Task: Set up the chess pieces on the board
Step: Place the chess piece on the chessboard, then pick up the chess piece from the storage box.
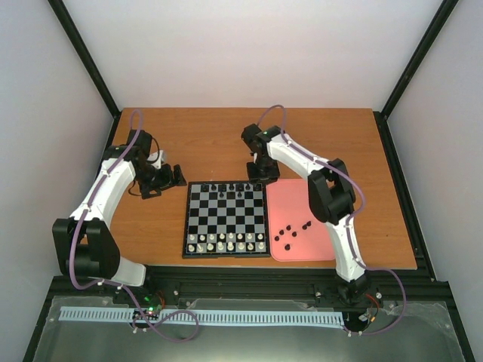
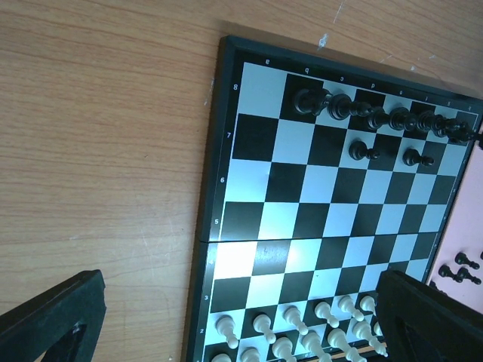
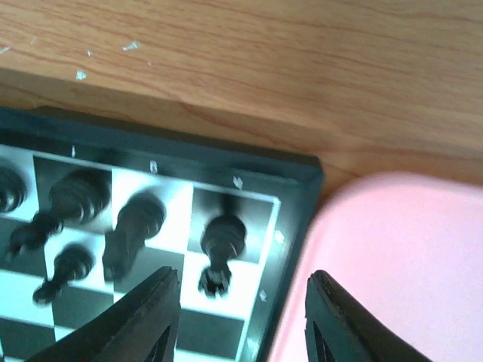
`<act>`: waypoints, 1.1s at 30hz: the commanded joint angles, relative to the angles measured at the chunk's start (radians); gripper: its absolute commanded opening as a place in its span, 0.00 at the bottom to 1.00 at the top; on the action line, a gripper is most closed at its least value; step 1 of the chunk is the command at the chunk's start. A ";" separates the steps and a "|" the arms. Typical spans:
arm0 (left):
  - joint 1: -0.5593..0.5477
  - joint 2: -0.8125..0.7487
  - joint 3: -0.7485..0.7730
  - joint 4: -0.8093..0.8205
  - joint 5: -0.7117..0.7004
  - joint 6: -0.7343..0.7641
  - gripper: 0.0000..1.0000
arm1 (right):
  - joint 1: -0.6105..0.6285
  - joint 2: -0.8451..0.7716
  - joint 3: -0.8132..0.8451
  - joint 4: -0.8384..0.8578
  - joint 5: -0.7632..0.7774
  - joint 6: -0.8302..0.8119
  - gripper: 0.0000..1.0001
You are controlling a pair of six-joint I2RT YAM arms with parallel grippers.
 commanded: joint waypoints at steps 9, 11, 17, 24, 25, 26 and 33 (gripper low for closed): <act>-0.004 0.005 0.033 0.007 0.001 0.006 1.00 | 0.001 -0.422 -0.313 -0.062 0.073 0.028 0.53; -0.003 0.000 0.029 0.008 -0.001 0.006 1.00 | 0.004 -0.510 -0.420 -0.044 0.053 0.033 0.54; -0.004 -0.002 0.040 0.005 -0.012 0.005 1.00 | 0.071 -0.702 -0.737 -0.011 0.023 0.072 0.57; -0.003 0.010 0.036 0.010 -0.010 0.005 1.00 | 0.143 -0.769 -0.921 0.081 -0.050 0.136 0.53; -0.003 0.011 0.036 0.009 -0.009 0.005 1.00 | 0.152 -0.764 -0.929 0.093 -0.052 0.138 0.52; -0.004 0.012 0.037 0.009 -0.008 0.005 1.00 | 0.157 -0.760 -0.940 0.106 -0.059 0.142 0.52; -0.003 0.012 0.041 0.003 -0.005 0.005 1.00 | 0.162 -0.714 -1.048 0.220 -0.103 0.170 0.47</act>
